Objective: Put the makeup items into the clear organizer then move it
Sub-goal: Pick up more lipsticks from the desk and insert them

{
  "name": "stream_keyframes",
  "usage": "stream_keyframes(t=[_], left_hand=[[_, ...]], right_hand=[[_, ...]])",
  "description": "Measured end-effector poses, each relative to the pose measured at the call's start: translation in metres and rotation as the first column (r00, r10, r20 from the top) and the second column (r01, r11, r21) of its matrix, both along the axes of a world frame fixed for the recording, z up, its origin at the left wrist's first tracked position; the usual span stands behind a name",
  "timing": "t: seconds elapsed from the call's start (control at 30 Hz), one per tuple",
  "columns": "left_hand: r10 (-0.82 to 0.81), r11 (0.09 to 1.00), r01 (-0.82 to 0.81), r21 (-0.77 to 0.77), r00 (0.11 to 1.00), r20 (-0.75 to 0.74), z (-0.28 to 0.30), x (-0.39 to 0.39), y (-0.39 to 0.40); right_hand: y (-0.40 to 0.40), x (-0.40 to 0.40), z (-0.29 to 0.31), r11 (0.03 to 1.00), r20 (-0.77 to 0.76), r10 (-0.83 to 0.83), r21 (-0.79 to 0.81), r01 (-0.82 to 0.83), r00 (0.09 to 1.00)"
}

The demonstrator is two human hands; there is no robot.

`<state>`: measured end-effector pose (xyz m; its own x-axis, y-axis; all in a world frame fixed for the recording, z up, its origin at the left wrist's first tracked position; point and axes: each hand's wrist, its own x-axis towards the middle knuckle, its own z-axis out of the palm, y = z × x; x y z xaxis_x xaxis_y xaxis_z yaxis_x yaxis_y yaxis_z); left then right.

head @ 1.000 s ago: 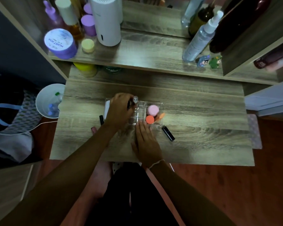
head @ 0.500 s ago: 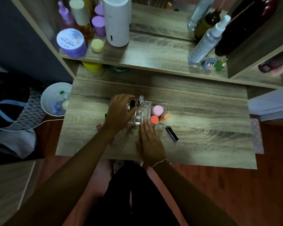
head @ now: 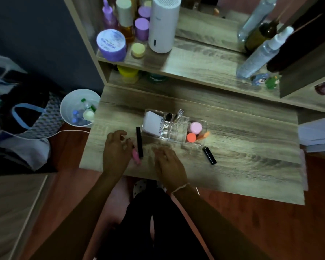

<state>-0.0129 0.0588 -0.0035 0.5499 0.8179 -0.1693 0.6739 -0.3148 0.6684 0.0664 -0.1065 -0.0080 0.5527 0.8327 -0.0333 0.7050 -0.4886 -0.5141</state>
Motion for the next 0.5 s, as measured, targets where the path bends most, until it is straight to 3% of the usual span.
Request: stream_keyframes(t=[0.17, 0.3, 0.43, 0.5], left_hand=[[-0.008, 0.999, 0.007, -0.049, 1.0, -0.028, -0.005, -0.012, -0.015], [0.031, 0.985, -0.049, -0.168, 0.994, -0.107, -0.011, -0.014, -0.014], [0.011, 0.985, -0.031, -0.172, 0.993, -0.115, -0.008, -0.016, -0.01], [-0.022, 0.989, 0.0, -0.148, 0.988, -0.15, -0.007, -0.019, -0.008]], right_hand=[[0.037, 0.0, 0.01, 0.994, -0.053, 0.097, -0.034, -0.099, 0.994], [0.048, 0.001, -0.001, 0.976, -0.056, 0.123, -0.173, -0.131, 0.991], [0.047, 0.0, -0.005, 0.98, -0.061, -0.058, -0.196, 0.045, 0.996], [0.042, -0.003, -0.007, 0.98, 0.031, 0.003, -0.198, 0.003, 1.0]])
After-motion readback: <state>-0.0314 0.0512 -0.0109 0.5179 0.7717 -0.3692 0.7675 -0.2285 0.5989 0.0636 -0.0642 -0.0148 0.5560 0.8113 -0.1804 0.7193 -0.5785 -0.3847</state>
